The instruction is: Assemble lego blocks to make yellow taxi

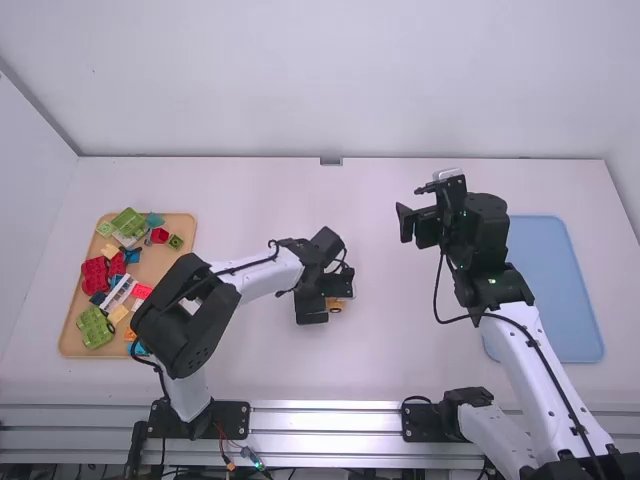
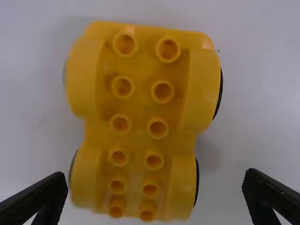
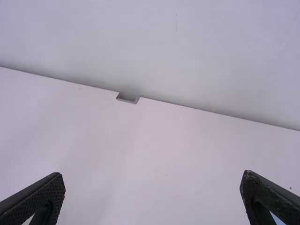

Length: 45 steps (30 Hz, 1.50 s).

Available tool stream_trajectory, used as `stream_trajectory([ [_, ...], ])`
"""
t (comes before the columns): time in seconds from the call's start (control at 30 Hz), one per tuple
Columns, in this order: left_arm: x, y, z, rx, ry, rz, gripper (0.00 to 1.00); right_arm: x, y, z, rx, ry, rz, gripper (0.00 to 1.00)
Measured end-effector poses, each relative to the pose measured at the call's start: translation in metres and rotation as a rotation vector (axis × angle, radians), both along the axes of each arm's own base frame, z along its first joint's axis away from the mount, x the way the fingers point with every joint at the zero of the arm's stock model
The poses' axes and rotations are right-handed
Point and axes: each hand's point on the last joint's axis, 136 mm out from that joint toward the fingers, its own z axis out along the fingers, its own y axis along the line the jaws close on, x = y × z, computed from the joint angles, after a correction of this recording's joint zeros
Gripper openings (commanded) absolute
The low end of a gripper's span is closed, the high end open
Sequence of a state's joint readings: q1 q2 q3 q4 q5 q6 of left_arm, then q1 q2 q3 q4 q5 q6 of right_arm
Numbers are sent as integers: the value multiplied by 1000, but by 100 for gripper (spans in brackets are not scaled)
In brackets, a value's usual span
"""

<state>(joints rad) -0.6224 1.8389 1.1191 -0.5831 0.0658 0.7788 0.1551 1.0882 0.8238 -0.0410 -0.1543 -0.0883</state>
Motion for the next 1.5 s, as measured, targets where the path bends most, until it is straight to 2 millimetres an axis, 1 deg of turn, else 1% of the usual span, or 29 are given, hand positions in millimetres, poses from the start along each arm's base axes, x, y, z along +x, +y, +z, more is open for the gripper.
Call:
stream_trajectory([
  [0.03, 2, 0, 4, -3, -4, 3, 99, 0, 0, 0, 0, 0, 0, 99],
  [0.07, 7, 1, 14, -10, -14, 13, 99, 0, 0, 0, 3, 1, -1, 99],
  [0.13, 21, 9, 42, -29, -41, 59, 99, 0, 0, 0, 1, -1, 0, 99],
  [0.17, 23, 11, 45, -31, -44, 67, 99, 0, 0, 0, 2, 0, -1, 99],
  [0.2, 35, 22, 63, -47, -64, 128, 99, 0, 0, 0, 3, 1, -1, 99],
  [0.23, 40, 29, 71, -53, -71, 162, 99, 0, 0, 0, 3, 0, -1, 99],
  [0.3, 56, 52, 90, -74, -86, 296, 99, 0, 0, 0, 1, 0, 0, 99],
  [0.33, 63, 65, 96, -83, -89, 366, 99, 0, 0, 0, 1, 0, 0, 99],
  [0.37, 74, 85, 102, -95, -92, 483, 99, 0, 0, 0, 0, 0, 0, 99],
  [0.4, 79, 98, 105, -101, -91, 553, 99, 0, 0, 0, 0, -1, 1, 99],
  [0.43, 86, 118, 106, -110, -85, 662, 99, 0, 0, 0, 3, 0, -1, 99],
  [0.5, 93, 156, 107, -123, -72, 859, 99, 0, 0, 0, 2, 0, 0, 99],
  [0.53, 93, 158, 107, -124, -71, 872, 99, 0, 0, 0, 1, 0, 0, 99],
  [0.57, 96, 189, 107, -137, -61, 1034, 99, 0, 0, 0, 3, 1, -1, 99],
  [0.63, 98, 235, 107, -167, -61, 1279, 99, 0, 0, 0, 1, -1, 0, 99],
  [0.67, 98, 240, 107, -171, -61, 1308, 99, 0, 0, 0, 3, 0, -1, 99],
  [0.7, 98, 267, 108, -194, -66, 1450, 99, 0, 0, 0, 1, -1, 0, 99],
  [0.8, 94, 311, 110, -239, -79, 1690, 99, 0, 0, 0, 2, 0, -1, 99],
  [0.83, 89, 334, 110, -265, -85, 1823, 99, 0, 0, 0, 2, 0, -1, 99],
  [0.93, 75, 373, 111, -298, -90, 2032, 99, 0, 0, 0, 1, -1, 0, 99],
  [1.0, 65, 390, 110, -307, -87, 2118, 99, 0, 0, 0, 4, 0, -1, 99],
  [1.03, 59, 401, 109, -309, -81, 2173, 99, 0, 0, 0, 5, 0, -1, 99],
  [1.1, 56, 419, 107, -309, -74, 2239, 99, 0, 0, 0, 5, 1, -2, 99],
  [1.23, 56, 455, 98, -273, -4, 2349, 99, 0, 0, 0, 3, 0, -1, 99],
  [1.27, 56, 458, 97, -266, 6, 2356, 99, 0, 0, 0, 4, 0, -1, 99],
  [1.33, 58, 473, 91, -235, 66, 2396, 99, 0, 0, 0, 2, 0, -1, 99],
  [1.43, 63, 488, 85, -207, 119, 2422, 100, 0, 0, 0, 3, 0, -1, 99],
  [1.5, 67, 497, 80, -182, 163, 2438, 96, 0, 0, 0, 4, 1, -1, 99],
])
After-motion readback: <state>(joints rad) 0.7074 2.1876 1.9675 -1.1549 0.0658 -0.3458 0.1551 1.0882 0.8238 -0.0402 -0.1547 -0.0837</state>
